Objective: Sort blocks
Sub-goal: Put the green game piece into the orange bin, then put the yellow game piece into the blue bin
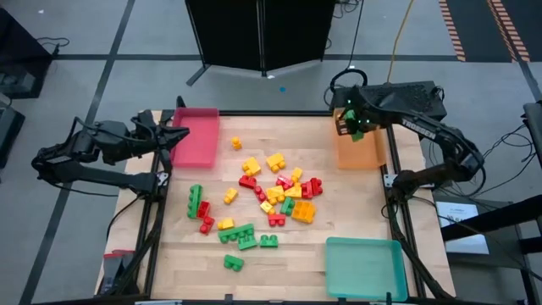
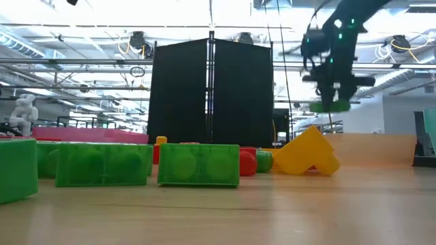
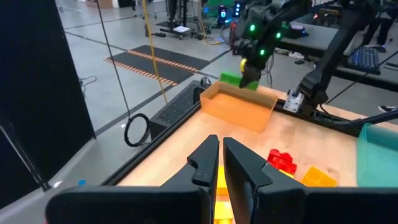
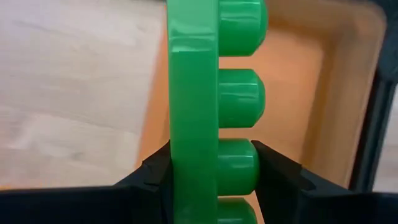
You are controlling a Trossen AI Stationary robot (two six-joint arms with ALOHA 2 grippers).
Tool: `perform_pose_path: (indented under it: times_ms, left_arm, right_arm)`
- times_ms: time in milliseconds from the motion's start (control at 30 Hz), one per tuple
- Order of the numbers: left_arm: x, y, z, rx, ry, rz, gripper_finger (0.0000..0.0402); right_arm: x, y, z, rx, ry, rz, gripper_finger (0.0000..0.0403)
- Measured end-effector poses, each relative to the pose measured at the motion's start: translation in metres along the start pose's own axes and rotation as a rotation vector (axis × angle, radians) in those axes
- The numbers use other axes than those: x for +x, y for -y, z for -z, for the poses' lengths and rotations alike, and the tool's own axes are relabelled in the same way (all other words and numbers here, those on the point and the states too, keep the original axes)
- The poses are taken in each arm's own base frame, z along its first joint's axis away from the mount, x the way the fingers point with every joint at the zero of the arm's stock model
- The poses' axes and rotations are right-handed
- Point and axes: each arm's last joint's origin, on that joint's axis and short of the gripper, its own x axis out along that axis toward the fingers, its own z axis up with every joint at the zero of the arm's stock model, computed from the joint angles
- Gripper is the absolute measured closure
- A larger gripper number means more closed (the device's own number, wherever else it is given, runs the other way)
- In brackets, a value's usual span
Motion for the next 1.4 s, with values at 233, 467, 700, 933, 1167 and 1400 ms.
perform_pose_path:
  times_ms: [233,467,700,933,1167,1400]
  left_arm:
    - [0.003,0.001,0.0,0.006,-0.012,-0.005,0.0371]
    - [0.005,0.002,0.001,0.011,-0.022,-0.007,0.0371]
    - [0.005,0.002,0.001,0.011,-0.023,-0.008,0.0371]
    - [0.005,0.002,0.001,0.011,-0.023,-0.007,0.0371]
    - [0.005,0.002,0.001,0.011,-0.023,-0.008,0.0371]
    - [0.005,0.002,0.001,0.012,-0.023,-0.008,0.0371]
  right_arm:
    - [0.032,0.001,0.005,0.052,-0.031,0.023,0.0256]
    - [0.066,-0.003,0.008,0.028,-0.141,0.091,0.0256]
    - [0.077,-0.006,0.006,0.016,-0.15,0.101,0.0253]
    - [0.077,-0.007,0.006,0.011,-0.171,0.059,0.0092]
    - [0.059,-0.016,-0.003,-0.078,-0.206,-0.1,0.0078]
    - [-0.028,-0.049,-0.027,-0.315,-0.012,-0.437,0.0097]
